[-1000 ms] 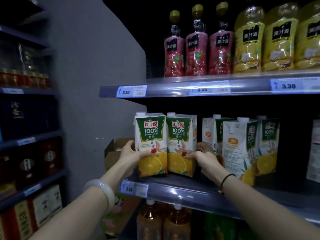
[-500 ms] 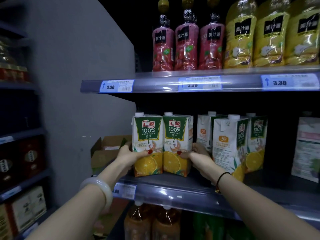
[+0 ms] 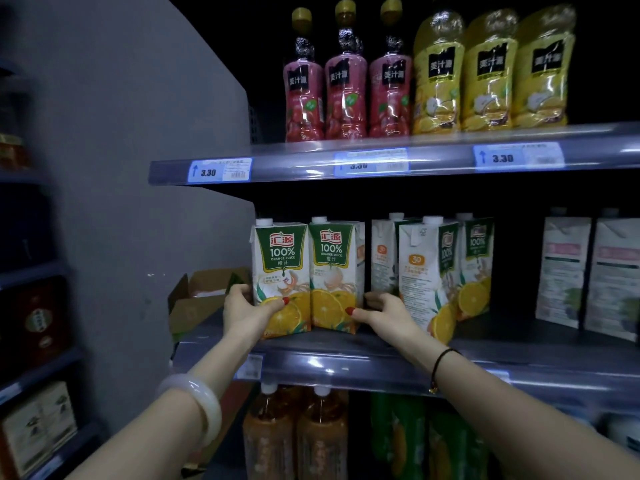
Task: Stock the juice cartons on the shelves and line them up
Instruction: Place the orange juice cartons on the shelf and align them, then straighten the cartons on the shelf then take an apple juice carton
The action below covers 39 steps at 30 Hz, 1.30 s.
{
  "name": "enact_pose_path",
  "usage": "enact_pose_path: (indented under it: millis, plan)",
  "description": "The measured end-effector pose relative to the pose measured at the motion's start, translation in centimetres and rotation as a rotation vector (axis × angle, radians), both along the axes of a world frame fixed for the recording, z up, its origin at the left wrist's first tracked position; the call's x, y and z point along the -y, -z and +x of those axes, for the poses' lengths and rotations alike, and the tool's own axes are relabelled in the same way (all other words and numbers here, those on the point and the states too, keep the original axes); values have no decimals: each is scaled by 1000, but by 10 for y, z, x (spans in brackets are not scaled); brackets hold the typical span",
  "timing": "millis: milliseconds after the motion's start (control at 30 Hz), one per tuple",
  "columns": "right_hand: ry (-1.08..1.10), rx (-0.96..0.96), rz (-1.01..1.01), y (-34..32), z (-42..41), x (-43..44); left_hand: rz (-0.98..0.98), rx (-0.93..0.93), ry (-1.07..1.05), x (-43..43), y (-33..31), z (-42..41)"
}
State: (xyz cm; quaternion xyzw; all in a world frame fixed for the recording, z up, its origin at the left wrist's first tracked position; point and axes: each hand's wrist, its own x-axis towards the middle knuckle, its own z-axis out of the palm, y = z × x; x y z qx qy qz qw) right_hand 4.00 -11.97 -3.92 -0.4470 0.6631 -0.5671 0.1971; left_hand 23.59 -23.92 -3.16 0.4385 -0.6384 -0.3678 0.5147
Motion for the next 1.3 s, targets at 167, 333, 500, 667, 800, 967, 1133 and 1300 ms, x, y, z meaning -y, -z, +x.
enact_pose_path:
  millis: [167,333,500,667,800,967,1133,1300]
  plan:
    - [14,-59,-29,-2,-5,-31,-79,-67,-29,-29,4,0]
    - [0,-51,-39,-8,-15,-64,-25,46,191,-65,2,-19]
    - [-22,-33,-61,-19,-48,-107,0,123,357,-103,-6,-62]
    - [-2,-55,-36,-20,-95,-147,34,84,344,-140,-3,-109]
    - [-14,-80,-23,-19,-130,-168,36,25,305,-159,-2,-135]
    - [-46,-89,-14,-20,-151,-174,38,20,272,-170,-6,-148]
    - [-56,-90,-41,-19,-156,-163,26,63,273,-167,-10,-158]
    - [-65,-52,-60,-21,-151,-138,47,115,283,-153,-11,-158]
